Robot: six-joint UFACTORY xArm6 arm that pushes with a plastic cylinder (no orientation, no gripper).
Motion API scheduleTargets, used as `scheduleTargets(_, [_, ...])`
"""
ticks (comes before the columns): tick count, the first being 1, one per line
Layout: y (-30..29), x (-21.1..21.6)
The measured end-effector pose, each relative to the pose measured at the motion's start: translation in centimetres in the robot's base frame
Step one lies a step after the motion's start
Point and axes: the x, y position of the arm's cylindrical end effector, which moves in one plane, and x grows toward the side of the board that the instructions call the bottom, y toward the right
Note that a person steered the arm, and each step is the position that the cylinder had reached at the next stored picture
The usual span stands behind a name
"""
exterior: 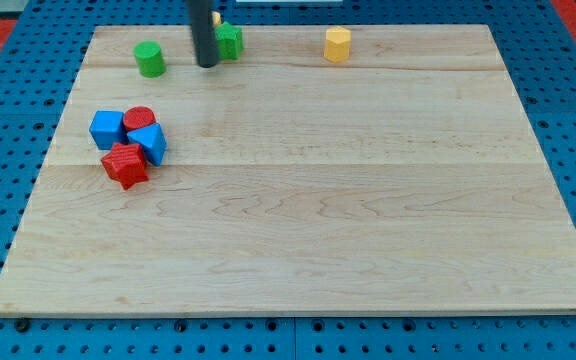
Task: Separate the yellow heart and green star
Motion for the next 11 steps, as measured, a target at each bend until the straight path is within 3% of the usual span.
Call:
scheduleTargets(2, [-3.8,-5.6])
scheduleTargets(4, [0.4,-6.6])
scheduleTargets(5, [8.4,-4.7])
scheduleTargets(6, [12.6,-1.6])
scheduleTargets(7, [9.8,-0.7])
scheduleTargets(8, [8.5,5.5])
scheduleTargets(9, [4.9,5.9])
scheduleTargets(10, [2.9,3.7])
scheduleTargets(11, [11.0,2.0])
